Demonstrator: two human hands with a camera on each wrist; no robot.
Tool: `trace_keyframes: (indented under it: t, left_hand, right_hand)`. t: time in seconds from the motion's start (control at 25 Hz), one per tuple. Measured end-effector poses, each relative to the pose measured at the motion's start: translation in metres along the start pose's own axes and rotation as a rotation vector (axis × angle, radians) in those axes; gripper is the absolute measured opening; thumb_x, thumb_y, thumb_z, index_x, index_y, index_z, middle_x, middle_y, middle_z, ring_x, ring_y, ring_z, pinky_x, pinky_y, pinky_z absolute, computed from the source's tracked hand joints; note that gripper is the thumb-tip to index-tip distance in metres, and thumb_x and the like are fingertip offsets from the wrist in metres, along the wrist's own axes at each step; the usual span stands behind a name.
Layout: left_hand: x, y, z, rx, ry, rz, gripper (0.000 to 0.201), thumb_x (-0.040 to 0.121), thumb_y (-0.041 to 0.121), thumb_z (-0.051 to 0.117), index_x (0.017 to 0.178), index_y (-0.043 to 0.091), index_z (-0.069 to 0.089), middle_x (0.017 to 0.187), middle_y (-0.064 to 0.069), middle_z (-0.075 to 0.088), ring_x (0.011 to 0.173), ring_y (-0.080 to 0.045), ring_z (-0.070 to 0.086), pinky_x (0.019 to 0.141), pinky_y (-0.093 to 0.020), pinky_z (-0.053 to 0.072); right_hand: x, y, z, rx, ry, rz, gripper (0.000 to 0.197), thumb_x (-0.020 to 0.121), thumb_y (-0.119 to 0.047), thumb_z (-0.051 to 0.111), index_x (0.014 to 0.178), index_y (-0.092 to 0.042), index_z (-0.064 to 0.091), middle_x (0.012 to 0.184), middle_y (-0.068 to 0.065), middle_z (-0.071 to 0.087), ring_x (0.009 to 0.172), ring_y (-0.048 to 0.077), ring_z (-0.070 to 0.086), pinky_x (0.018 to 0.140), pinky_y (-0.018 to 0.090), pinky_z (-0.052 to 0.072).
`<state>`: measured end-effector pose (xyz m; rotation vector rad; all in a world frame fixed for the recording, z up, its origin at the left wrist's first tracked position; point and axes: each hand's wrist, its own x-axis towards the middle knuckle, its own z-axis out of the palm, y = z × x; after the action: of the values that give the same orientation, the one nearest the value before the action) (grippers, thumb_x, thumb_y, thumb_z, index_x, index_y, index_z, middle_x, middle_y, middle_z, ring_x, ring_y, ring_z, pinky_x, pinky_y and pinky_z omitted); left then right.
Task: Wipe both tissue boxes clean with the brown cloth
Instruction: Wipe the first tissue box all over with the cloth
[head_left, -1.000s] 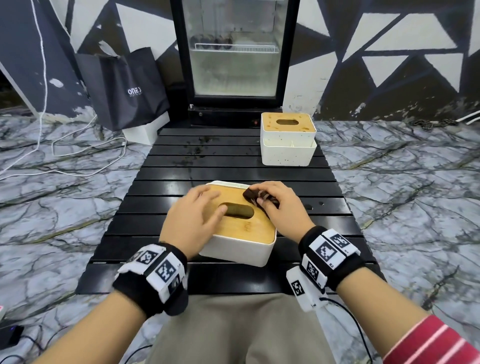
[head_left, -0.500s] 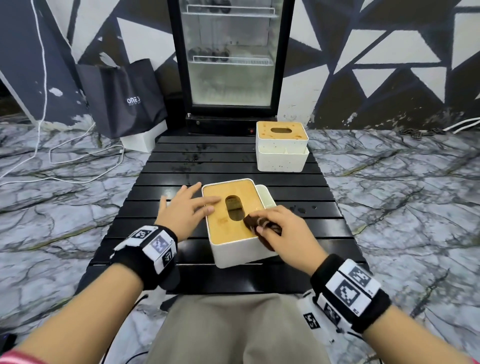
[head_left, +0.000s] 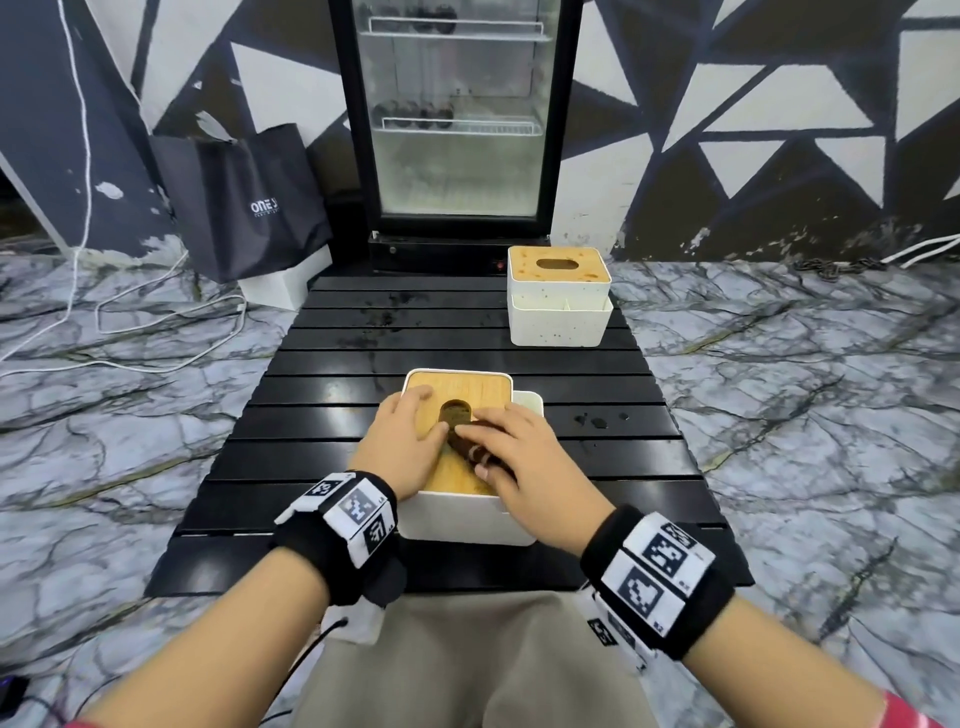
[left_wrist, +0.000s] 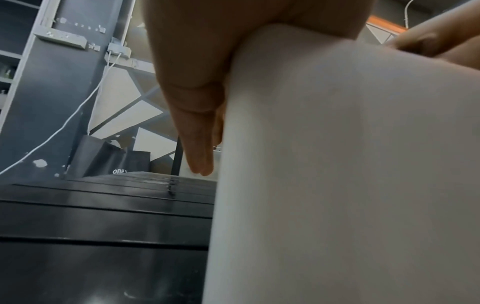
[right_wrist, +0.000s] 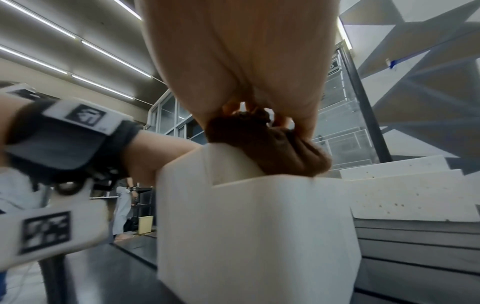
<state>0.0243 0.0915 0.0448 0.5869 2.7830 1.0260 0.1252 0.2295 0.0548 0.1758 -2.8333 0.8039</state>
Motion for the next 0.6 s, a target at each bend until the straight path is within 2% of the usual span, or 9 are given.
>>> trace_keyframes:
  t: [0.12,0.2,0.28,0.44,0.6]
  left_hand:
    - [0.007,-0.004,-0.006,0.022,-0.039,0.012,0.055,0.095,0.030,0.048,0.145,0.020,0.029,0.151,-0.003,0.029,0.134,-0.022,0.035,0.105,-0.029,0.028]
    - [0.010,-0.006,-0.007,0.036,-0.065,0.036,0.055,0.095,0.031,0.048,0.146,0.020,0.028,0.152,-0.001,0.028,0.135,-0.021,0.035,0.105,-0.028,0.028]
    - [0.011,-0.007,-0.008,0.033,-0.076,0.046,0.055,0.096,0.031,0.047,0.146,0.021,0.028,0.152,-0.001,0.028,0.135,-0.021,0.035,0.105,-0.027,0.027]
    - [0.010,-0.008,-0.007,0.065,-0.069,0.043,0.054,0.096,0.033,0.045,0.146,0.023,0.028,0.153,0.000,0.027,0.134,-0.022,0.037,0.105,-0.028,0.029]
    - [0.010,-0.007,-0.008,0.067,-0.088,0.039,0.054,0.097,0.034,0.043,0.147,0.024,0.026,0.152,0.001,0.026,0.132,-0.022,0.038,0.103,-0.029,0.031]
  right_hand:
    - [-0.011,-0.007,0.010,-0.033,-0.029,-0.148,0.041,0.091,-0.021,0.036,0.130,-0.019,0.048,0.137,0.005,0.046,0.126,0.025,0.032,0.109,0.020,0.011]
    - [-0.008,-0.003,0.011,-0.037,-0.066,-0.166,0.042,0.090,-0.018,0.035,0.129,-0.017,0.050,0.134,0.007,0.049,0.122,0.027,0.038,0.110,0.029,0.023]
    - [0.003,0.005,0.007,0.005,-0.108,-0.149,0.046,0.086,-0.011,0.036,0.129,-0.017,0.051,0.132,0.008,0.050,0.120,0.027,0.042,0.108,0.033,0.029]
    - [0.032,0.026,-0.004,-0.016,-0.120,-0.088,0.046,0.089,0.000,0.042,0.129,-0.019,0.050,0.135,0.006,0.047,0.125,0.023,0.040,0.108,0.027,0.026]
    - [0.061,0.038,-0.017,-0.066,-0.121,-0.007,0.045,0.092,-0.002,0.040,0.132,-0.021,0.046,0.139,0.002,0.043,0.130,0.019,0.035,0.106,0.022,0.022]
